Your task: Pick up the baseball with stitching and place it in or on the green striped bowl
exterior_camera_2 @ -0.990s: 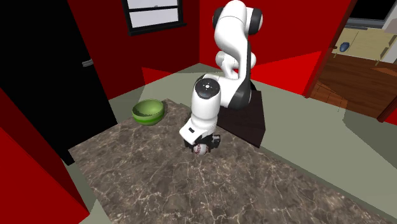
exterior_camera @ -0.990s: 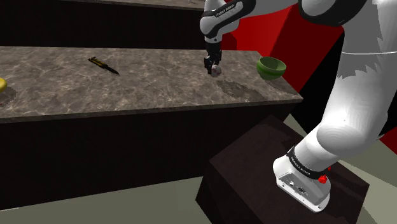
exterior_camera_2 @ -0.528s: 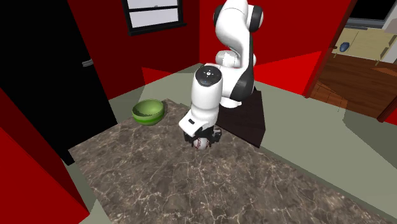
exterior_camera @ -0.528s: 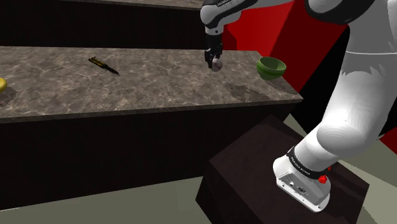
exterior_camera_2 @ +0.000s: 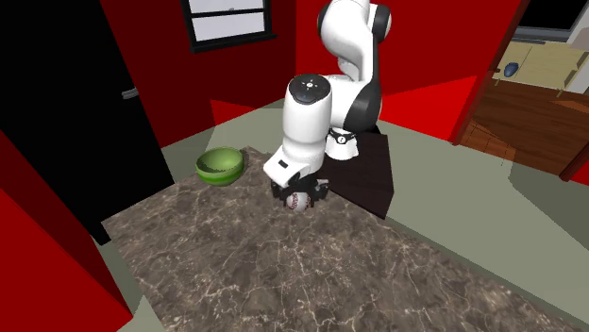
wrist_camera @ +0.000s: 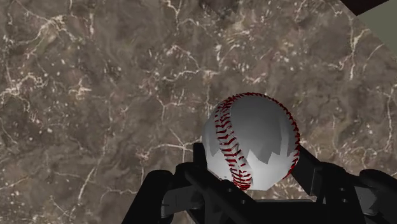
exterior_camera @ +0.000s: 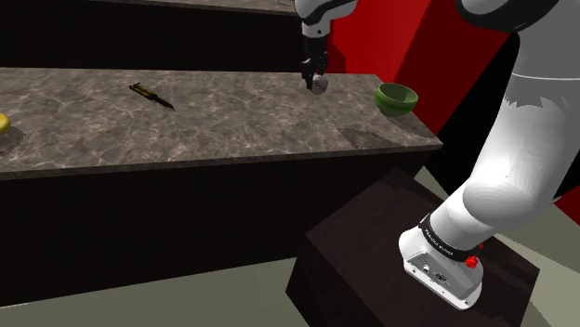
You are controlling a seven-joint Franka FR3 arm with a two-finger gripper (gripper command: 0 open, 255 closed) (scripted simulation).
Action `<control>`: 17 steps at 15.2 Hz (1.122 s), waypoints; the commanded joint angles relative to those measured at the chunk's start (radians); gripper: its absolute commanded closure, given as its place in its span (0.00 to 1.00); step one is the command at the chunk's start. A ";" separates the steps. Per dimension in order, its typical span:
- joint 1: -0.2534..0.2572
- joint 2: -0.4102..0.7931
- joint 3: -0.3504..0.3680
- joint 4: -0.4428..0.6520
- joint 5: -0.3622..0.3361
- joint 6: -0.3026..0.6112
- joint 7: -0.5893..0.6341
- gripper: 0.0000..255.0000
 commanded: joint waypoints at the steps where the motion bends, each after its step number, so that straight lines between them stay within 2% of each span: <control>1: 0.000 -0.010 0.000 0.013 0.000 -0.023 -0.003 1.00; 13: 0.001 -0.042 -0.001 0.119 0.001 -0.160 -0.013 1.00; 17: -0.049 -0.099 -0.031 0.034 -0.007 -0.125 -0.088 1.00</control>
